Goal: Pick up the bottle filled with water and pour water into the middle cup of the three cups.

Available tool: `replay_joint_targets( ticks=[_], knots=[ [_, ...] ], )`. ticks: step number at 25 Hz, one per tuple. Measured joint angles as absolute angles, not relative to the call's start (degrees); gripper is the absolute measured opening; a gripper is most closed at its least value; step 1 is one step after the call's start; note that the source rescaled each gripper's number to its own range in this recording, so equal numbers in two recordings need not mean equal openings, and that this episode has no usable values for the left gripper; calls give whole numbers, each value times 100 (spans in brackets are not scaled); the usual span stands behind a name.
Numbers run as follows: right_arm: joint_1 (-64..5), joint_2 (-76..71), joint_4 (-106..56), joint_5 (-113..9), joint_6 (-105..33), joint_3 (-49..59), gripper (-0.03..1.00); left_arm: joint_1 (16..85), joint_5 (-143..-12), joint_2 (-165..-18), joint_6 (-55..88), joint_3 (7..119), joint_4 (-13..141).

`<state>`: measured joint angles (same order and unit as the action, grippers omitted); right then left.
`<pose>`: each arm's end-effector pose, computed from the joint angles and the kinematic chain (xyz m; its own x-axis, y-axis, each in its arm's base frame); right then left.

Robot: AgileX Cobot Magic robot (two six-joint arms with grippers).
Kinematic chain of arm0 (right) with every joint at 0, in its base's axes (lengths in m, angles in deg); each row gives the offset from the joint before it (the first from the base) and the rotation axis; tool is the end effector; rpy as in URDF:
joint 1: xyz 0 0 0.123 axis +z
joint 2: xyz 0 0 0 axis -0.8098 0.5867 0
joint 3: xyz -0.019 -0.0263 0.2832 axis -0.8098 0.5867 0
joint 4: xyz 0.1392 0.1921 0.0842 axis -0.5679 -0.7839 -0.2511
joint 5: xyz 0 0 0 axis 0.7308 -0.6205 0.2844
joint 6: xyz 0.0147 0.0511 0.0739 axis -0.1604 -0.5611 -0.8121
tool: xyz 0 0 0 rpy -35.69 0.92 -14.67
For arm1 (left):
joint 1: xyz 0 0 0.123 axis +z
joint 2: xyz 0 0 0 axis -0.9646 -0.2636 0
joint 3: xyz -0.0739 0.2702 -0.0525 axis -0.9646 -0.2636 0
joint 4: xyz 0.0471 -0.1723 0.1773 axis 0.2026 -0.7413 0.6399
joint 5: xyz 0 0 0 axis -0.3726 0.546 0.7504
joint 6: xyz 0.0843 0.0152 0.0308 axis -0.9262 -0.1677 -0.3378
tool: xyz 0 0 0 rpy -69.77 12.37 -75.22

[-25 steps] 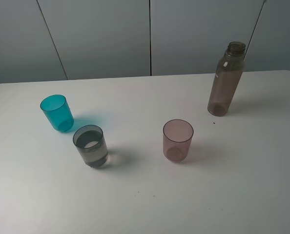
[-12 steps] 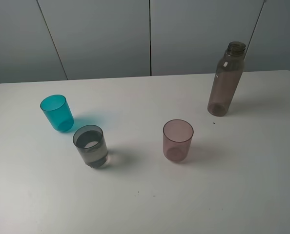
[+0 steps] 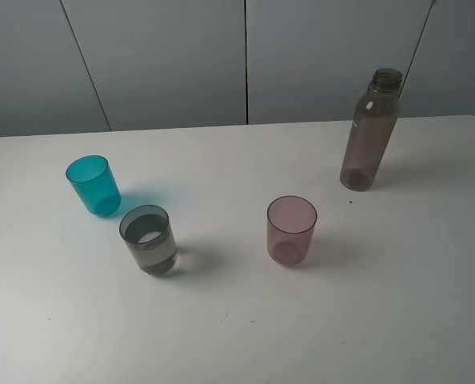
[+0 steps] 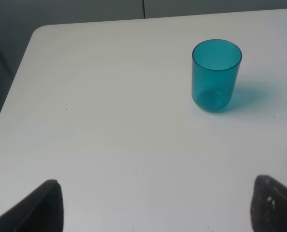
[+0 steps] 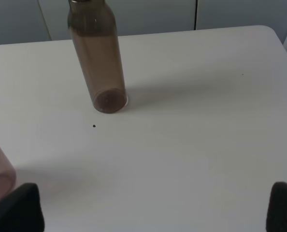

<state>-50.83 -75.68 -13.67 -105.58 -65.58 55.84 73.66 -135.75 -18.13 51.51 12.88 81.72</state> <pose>-0.0077 -0.0054 0.2779 -0.4747 0.0561 -0.8783 0.0295 0.9984 0.0478 -0.0077 0.0059 0.2786 -0.4603 0.0213 -0.8875 -0.0327 0.9986 0.0410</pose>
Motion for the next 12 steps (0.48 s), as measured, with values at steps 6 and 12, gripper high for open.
replay_joint_targets(
  ticks=[6,12],
  knots=[
    [-5083,-7568,-1367,-10558,-6558,5584,100,7366,-13575,-1813,5151,1288,8172],
    [-5083,-7568,-1367,-10558,-6545,5584,100,7366,-13575,-1813,5151,1288,8172]
  ],
)
